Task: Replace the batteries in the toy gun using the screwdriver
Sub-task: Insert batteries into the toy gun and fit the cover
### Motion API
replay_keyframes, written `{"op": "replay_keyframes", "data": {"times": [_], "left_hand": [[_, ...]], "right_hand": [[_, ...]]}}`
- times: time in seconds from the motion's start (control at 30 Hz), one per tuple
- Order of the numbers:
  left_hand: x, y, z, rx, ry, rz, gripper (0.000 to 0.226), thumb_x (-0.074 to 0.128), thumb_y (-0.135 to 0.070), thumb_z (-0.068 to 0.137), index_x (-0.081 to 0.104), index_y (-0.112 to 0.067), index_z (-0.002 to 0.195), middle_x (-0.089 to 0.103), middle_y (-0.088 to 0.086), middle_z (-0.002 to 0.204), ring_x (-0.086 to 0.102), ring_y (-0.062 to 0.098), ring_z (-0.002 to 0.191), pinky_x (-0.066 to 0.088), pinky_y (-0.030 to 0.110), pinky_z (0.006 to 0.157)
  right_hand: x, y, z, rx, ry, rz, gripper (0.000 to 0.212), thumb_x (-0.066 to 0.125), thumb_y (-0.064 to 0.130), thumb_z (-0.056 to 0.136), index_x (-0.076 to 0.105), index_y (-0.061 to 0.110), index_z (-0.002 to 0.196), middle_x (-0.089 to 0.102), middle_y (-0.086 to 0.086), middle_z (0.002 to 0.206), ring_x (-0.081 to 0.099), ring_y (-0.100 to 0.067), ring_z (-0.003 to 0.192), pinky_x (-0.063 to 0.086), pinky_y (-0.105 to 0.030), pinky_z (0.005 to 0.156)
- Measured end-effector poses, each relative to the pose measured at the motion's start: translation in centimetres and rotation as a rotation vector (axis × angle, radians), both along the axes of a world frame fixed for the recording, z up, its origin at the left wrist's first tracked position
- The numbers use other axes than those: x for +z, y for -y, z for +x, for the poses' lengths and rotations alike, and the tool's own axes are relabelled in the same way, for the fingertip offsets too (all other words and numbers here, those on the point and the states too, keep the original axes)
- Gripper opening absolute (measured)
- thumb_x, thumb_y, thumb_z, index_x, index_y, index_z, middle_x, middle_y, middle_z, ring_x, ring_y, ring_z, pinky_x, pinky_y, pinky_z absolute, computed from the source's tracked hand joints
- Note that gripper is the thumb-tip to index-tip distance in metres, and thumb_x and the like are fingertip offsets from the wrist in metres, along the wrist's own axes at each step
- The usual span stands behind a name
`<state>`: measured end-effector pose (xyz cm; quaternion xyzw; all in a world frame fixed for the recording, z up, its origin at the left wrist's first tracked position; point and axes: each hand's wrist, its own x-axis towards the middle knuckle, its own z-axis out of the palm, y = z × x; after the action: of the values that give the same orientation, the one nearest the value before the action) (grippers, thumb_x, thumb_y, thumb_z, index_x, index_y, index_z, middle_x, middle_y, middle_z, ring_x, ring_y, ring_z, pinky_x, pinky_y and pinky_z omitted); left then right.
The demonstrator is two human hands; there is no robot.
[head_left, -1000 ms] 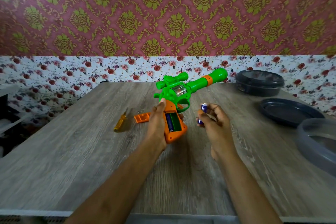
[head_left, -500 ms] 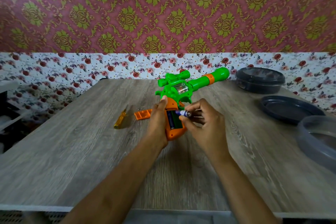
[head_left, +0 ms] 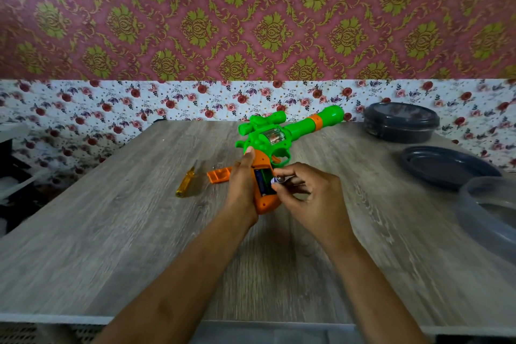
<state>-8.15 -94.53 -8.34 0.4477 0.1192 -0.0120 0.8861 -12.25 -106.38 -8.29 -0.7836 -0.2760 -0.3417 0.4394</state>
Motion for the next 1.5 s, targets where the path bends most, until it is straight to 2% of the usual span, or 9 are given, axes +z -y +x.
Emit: {"op": "replay_keyframes", "data": {"times": [0.13, 0.33, 0.53, 0.67, 0.93, 1.0, 1.13, 1.33, 1.5], "left_hand": [[0.0, 0.0, 0.0, -0.002, -0.006, 0.028, 0.057, 0.052, -0.050, 0.090, 0.049, -0.009, 0.130, 0.063, 0.019, 0.112, 0.067, 0.032, 0.088, 0.057, 0.036, 0.059], [0.3, 0.0, -0.4, 0.012, 0.014, 0.036, 0.052, 0.048, -0.043, 0.094, 0.050, -0.004, 0.128, 0.064, 0.014, 0.088, 0.063, 0.024, 0.068, 0.053, 0.026, 0.045], [0.2, 0.4, -0.4, 0.046, 0.014, 0.095, 0.054, 0.051, -0.046, 0.092, 0.051, -0.005, 0.127, 0.063, 0.016, 0.097, 0.064, 0.024, 0.070, 0.052, 0.028, 0.051], [0.3, 0.6, -0.6, 0.063, 0.068, 0.168, 0.030, 0.050, -0.039, 0.094, 0.051, -0.015, 0.112, 0.062, 0.013, 0.095, 0.062, 0.021, 0.071, 0.049, 0.029, 0.056], [0.6, 0.7, -1.4, 0.022, 0.102, 0.094, 0.020, 0.051, -0.038, 0.094, 0.050, -0.020, 0.102, 0.063, 0.011, 0.084, 0.065, 0.017, 0.057, 0.055, 0.029, 0.052], [0.6, 0.7, -1.5, 0.034, 0.115, 0.093, 0.016, 0.051, -0.037, 0.094, 0.050, -0.022, 0.096, 0.063, 0.010, 0.084, 0.065, 0.015, 0.055, 0.055, 0.028, 0.051], [0.6, 0.6, -1.4, 0.056, 0.090, 0.092, 0.039, 0.053, -0.040, 0.093, 0.049, -0.013, 0.120, 0.064, 0.013, 0.089, 0.067, 0.016, 0.054, 0.056, 0.027, 0.049], [0.6, 0.5, -1.3, 0.066, 0.061, 0.074, 0.051, 0.051, -0.044, 0.092, 0.047, -0.008, 0.128, 0.064, 0.015, 0.088, 0.064, 0.020, 0.063, 0.055, 0.026, 0.048], [0.9, 0.7, -1.9, 0.044, 0.146, 0.124, 0.022, 0.049, -0.036, 0.095, 0.050, -0.017, 0.105, 0.062, 0.011, 0.083, 0.065, 0.014, 0.053, 0.055, 0.028, 0.048]], "right_hand": [[0.1, 0.0, -0.2, 0.034, -0.012, -0.017, 0.013, 0.067, 0.015, 0.076, 0.069, 0.006, 0.086, 0.072, -0.003, 0.081, 0.067, -0.007, 0.069, 0.057, -0.025, 0.061], [0.1, 0.2, -0.1, 0.093, -0.197, 0.058, 0.007, 0.071, 0.010, 0.077, 0.071, 0.011, 0.083, 0.069, 0.008, 0.079, 0.067, -0.003, 0.077, 0.052, -0.013, 0.068], [-0.3, 0.1, 0.4, 0.075, -0.278, 0.096, 0.009, 0.072, 0.004, 0.074, 0.071, 0.011, 0.079, 0.069, 0.008, 0.078, 0.067, -0.005, 0.077, 0.053, -0.018, 0.073], [-0.3, 0.0, 0.1, 0.010, -0.254, 0.063, 0.015, 0.076, 0.007, 0.070, 0.066, 0.017, 0.075, 0.065, 0.009, 0.078, 0.059, -0.004, 0.073, 0.043, -0.009, 0.063], [-0.3, 0.6, 0.7, 0.066, -0.793, 0.416, 0.051, 0.080, 0.014, 0.066, 0.045, 0.025, 0.102, 0.055, 0.002, 0.097, 0.057, -0.020, 0.096, 0.047, -0.027, 0.070], [-0.4, 0.6, 0.6, 0.066, -0.806, 0.440, 0.054, 0.081, 0.015, 0.066, 0.043, 0.025, 0.104, 0.055, 0.002, 0.097, 0.057, -0.019, 0.094, 0.045, -0.026, 0.066], [-0.5, 0.5, 0.7, 0.036, -0.767, 0.437, 0.054, 0.082, 0.016, 0.064, 0.043, 0.027, 0.100, 0.057, 0.002, 0.095, 0.059, -0.018, 0.092, 0.051, -0.033, 0.073], [-0.5, 0.1, 0.7, -0.041, -0.630, 0.374, 0.047, 0.083, 0.022, 0.062, 0.052, 0.020, 0.097, 0.065, 0.001, 0.090, 0.063, -0.013, 0.085, 0.053, -0.029, 0.069], [-0.6, 0.2, 0.7, 0.097, -0.854, 0.513, 0.040, 0.079, 0.010, 0.067, 0.055, 0.019, 0.097, 0.066, -0.003, 0.093, 0.062, -0.016, 0.083, 0.044, -0.022, 0.061]]}}
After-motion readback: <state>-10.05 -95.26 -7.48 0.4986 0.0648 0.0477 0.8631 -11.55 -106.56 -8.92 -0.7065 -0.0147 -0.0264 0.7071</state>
